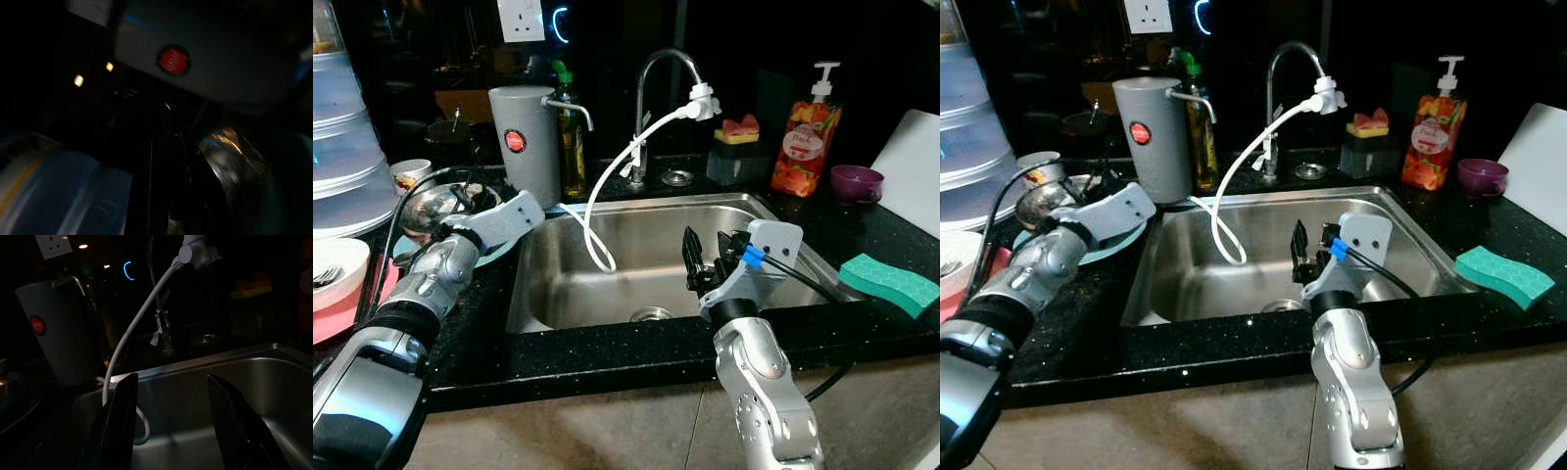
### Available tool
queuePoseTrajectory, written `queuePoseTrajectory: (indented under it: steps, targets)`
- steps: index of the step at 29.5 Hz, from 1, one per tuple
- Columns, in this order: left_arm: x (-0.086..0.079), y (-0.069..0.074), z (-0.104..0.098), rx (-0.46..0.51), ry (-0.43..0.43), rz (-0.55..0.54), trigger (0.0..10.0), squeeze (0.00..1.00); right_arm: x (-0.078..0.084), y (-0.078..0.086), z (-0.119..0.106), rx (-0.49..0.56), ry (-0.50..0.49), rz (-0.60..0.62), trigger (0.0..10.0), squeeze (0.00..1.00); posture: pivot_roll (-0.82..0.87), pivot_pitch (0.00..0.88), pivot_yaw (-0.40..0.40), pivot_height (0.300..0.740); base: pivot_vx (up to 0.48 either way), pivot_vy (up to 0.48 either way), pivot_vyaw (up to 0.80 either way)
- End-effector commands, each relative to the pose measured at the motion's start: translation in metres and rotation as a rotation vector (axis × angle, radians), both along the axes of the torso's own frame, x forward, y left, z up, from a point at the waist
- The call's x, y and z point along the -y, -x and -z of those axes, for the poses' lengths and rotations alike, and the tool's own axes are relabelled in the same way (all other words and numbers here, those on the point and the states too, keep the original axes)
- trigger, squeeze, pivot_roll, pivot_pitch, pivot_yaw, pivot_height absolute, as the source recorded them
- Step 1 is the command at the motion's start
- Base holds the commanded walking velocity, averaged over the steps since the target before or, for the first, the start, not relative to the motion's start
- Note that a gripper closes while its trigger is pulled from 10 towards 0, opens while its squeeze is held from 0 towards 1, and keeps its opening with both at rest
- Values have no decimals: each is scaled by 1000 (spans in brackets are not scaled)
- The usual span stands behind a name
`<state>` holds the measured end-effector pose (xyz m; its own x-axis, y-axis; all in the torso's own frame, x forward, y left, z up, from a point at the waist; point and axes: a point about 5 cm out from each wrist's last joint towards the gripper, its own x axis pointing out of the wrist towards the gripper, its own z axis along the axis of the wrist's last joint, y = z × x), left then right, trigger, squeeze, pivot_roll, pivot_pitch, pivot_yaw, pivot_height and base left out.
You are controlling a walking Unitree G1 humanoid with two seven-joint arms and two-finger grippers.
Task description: Kitchen organization
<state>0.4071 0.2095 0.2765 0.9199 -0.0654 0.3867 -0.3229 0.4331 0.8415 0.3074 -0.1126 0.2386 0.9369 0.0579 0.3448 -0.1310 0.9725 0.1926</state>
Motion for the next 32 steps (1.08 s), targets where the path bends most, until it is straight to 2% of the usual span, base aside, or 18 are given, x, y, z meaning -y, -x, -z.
queuePoseTrajectory:
  steps: [1, 6, 8, 9, 10, 12, 13, 18, 20, 22, 24, 26, 27, 28, 29, 30, 31, 32]
  targets:
    - [3, 5, -11, 97, -6, 17, 10000, 0, 0, -1, 2, -3, 2, -1, 10000, 0, 14, 54, 34, 740, 0, 0, 0]
    - [12, 10, -14, 164, 25, 44, 10000, 0, 0, -1, 2, -5, 3, -2, 10000, 0, 14, 57, 32, 740, 0, 0, 0]
    - [25, 15, -17, 215, 43, 128, 10000, 0, 0, -1, 2, -6, 4, -4, 10000, 0, 14, 60, 28, 740, 0, 0, 0]
    - [25, 15, -17, 215, 43, 128, 10000, 0, 0, -1, 2, -6, 4, -4, 10000, 0, 14, 60, 28, 740, 0, 0, 0]
    - [44, 24, -21, 275, 50, 262, 10000, 0, 0, -1, 2, -6, 6, -5, 10000, 0, 14, 60, 28, 740, 0, 0, 0]
    - [54, 31, -23, 308, 55, 335, 10000, 0, -1, -1, 2, -6, 7, -6, 10000, 0, 14, 60, 28, 740, 0, 0, 0]
    - [66, 39, -26, 360, 56, 389, 10000, 0, 0, -1, 2, -6, 7, -5, 10000, 0, 11, 60, 29, 740, 0, 0, 0]
    - [80, 51, -29, 436, 41, 446, 10000, 0, 0, -1, 2, -7, 7, -4, 10000, 0, 10, 62, 29, 740, 0, 0, 0]
    - [96, 63, -33, 484, 54, 525, 10000, 0, 0, -1, 3, -10, 7, -5, 10000, 0, 9, 61, 25, 740, 0, 0, 0]
    - [104, 67, -32, 463, 72, 580, 10000, 0, 0, -1, 3, -11, 8, -6, 10000, 0, 9, 61, 25, 740, 0, 0, 0]
    - [118, 70, -22, 316, 204, 703, 10000, 0, 0, -1, 3, -11, 9, -6, 10000, 0, 6, 60, 26, 740, 0, 0, 0]
    - [118, 70, -22, 316, 204, 703, 10000, 0, 0, -1, 3, -11, 9, -6, 10000, 0, 6, 60, 26, 740, 0, 0, 0]
    - [124, 69, -10, 179, 329, 757, 10000, 0, 0, -1, 3, -10, 9, -6, 10000, 0, 6, 60, 26, 740, 0, 0, 0]
    - [124, 69, -10, 179, 329, 757, 10000, 0, 0, -1, 3, -10, 9, -6, 10000, 0, 6, 60, 26, 740, 0, 0, 0]
    - [124, 67, -4, 111, 395, 756, 10000, 0, 0, -1, 3, -10, 9, -6, 10000, 0, 6, 60, 26, 740, 0, 0, 0]
    - [120, 57, 8, -51, 563, 717, 10000, 0, 0, -1, 3, -10, 10, -7, 10000, 0, 5, 59, 26, 740, 0, 0, 0]
    - [120, 53, 14, -129, 645, 713, 10000, 0, 0, -1, 3, -11, 10, -7, 10000, 0, 5, 59, 26, 740, 0, 0, 0]
    - [120, 53, 14, -129, 645, 713, 10000, 0, 0, -1, 3, -11, 10, -7, 10000, 0, 5, 59, 26, 740, 0, 0, 0]
